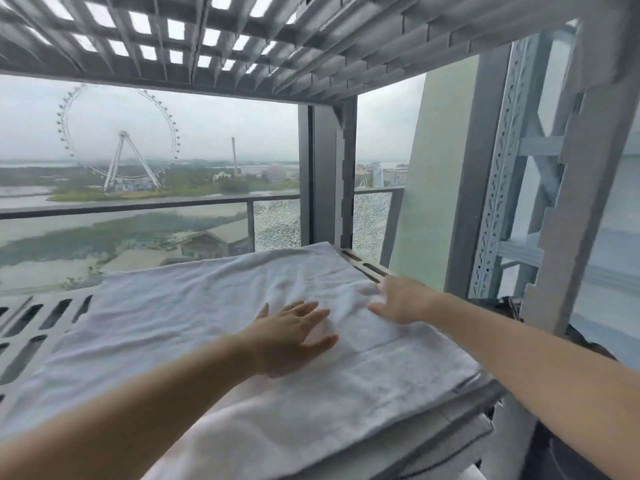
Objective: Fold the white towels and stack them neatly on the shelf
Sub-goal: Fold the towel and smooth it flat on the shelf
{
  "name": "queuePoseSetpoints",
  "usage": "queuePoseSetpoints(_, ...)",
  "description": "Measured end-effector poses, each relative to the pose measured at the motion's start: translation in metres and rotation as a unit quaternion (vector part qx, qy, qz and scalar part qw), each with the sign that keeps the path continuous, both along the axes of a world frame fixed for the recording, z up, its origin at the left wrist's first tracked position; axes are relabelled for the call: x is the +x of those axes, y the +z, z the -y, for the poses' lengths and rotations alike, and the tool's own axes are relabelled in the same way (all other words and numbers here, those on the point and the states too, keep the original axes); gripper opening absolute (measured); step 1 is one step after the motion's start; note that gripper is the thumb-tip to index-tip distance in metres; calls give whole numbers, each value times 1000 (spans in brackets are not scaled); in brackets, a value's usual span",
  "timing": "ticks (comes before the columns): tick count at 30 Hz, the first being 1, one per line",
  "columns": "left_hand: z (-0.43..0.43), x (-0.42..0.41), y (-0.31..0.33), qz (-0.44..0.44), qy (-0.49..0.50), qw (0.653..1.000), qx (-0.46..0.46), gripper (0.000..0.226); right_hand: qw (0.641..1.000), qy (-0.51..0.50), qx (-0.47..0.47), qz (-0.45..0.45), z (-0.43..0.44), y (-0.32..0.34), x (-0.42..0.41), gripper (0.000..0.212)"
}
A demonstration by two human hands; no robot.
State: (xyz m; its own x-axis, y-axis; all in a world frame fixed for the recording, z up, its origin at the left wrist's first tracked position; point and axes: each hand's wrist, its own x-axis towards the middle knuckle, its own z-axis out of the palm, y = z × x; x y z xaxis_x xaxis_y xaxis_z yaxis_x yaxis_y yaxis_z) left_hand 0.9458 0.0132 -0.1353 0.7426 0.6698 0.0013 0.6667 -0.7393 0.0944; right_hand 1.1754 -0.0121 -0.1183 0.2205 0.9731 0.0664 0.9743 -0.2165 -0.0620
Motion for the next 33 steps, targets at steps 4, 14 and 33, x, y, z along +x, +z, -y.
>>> queuePoseSetpoints(4, 15, -14, 4, 3, 24, 1000, -3, 63, 994, -94, 0, -50, 7, -4, -6, 33)
queuePoseSetpoints(14, 15, -13, 10, 34, 55, 998, 5, 61, 972, -178, 139, -67, 29, 7, -8, 27)
queuePoseSetpoints(33, -20, -22, 0, 44, 88, 995, -34, 60, 989, 87, 90, -76, -13, -19, -35, 34)
